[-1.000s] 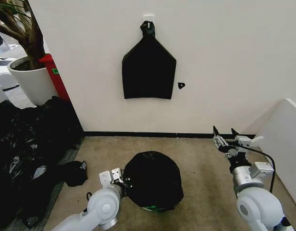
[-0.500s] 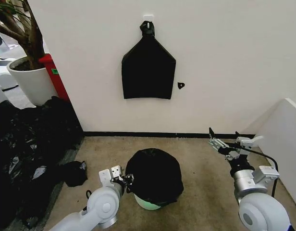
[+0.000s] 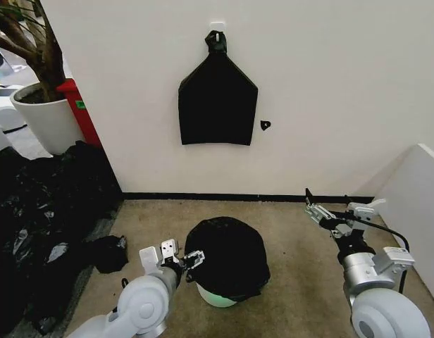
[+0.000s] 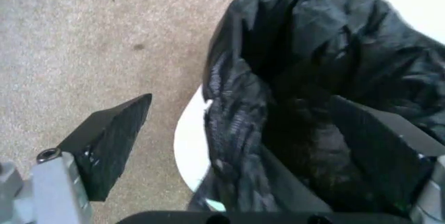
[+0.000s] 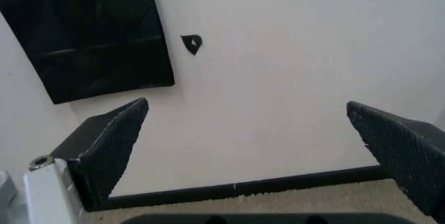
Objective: Place the garbage bag over the trash bin.
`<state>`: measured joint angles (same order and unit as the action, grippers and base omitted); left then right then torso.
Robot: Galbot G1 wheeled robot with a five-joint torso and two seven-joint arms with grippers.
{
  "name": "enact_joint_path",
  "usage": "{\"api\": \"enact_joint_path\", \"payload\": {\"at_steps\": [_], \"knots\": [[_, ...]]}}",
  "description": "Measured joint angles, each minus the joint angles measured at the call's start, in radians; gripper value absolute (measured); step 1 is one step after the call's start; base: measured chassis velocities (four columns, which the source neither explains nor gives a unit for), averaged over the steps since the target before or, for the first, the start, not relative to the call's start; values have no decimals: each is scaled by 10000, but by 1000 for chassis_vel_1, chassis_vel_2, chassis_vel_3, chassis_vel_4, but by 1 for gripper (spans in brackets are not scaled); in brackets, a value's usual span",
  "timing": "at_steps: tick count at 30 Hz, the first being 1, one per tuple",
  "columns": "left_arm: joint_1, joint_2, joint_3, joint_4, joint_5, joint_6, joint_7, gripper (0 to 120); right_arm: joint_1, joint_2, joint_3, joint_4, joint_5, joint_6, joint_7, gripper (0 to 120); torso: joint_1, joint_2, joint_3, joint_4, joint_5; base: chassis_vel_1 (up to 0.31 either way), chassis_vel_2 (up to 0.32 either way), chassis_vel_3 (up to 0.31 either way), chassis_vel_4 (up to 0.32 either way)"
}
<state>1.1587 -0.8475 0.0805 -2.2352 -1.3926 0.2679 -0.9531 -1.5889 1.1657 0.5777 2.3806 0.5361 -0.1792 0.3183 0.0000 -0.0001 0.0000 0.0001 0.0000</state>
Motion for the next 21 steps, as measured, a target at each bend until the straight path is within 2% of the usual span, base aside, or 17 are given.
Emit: {"api": "enact_joint_path", "payload": {"at_steps": [4,6,7,9,11,13,14,15,17,19,21], "knots": [[148,252,-286,-717,236,-91,305,100,-170,11,59,213,13,-26,68,100,0,0,0,0,-1,0,0,0,0],[336,566,-619,-1044,1556,-385,1164,100,-526,47,203,374,-18,-25,18,100,0,0,0,-1,-1,0,0,0,0],[336,566,-619,-1044,1556,-385,1164,100,-526,47,203,374,-18,-25,18,100,0,0,0,-1,-1,0,0,0,0],[651,911,-1093,-1080,3306,-912,2225,100,-919,121,284,454,-122,-13,-219,100,0,0,0,-3,-4,0,0,0,0],[1129,1301,-1947,-982,5008,-1495,3542,100,-1334,268,306,504,-320,2,-494,100,0,1,-1,-2,-3,0,0,0,0],[1621,1618,-2886,-925,5980,-1941,4385,100,-1603,430,267,529,-515,36,-697,100,0,0,0,-1,-3,0,0,0,0],[1809,1731,-3270,-918,6219,-2104,4607,100,-1690,501,244,541,-603,52,-765,100,0,0,-1,0,-3,0,0,0,0],[2370,1947,-4363,-882,6573,-2504,5227,100,-1935,767,174,562,-982,170,-971,100,0,0,-1,2,-1,0,0,0,0],[2526,1973,-4641,-856,6634,-2586,5406,100,-1996,846,164,568,-1073,209,-1034,100,0,0,-1,0,-1,0,0,0,0],[3976,1857,-6848,-543,7208,-3475,6848,100,-2310,1314,37,630,-1646,363,-1301,100,0,1,-1,-6,-3,0,0,0,0],[5367,1461,-8373,-287,7636,-4252,8243,100,-2464,1626,-85,703,-1964,437,-1375,100,0,0,-1,-2,-4,0,0,0,0]]}}
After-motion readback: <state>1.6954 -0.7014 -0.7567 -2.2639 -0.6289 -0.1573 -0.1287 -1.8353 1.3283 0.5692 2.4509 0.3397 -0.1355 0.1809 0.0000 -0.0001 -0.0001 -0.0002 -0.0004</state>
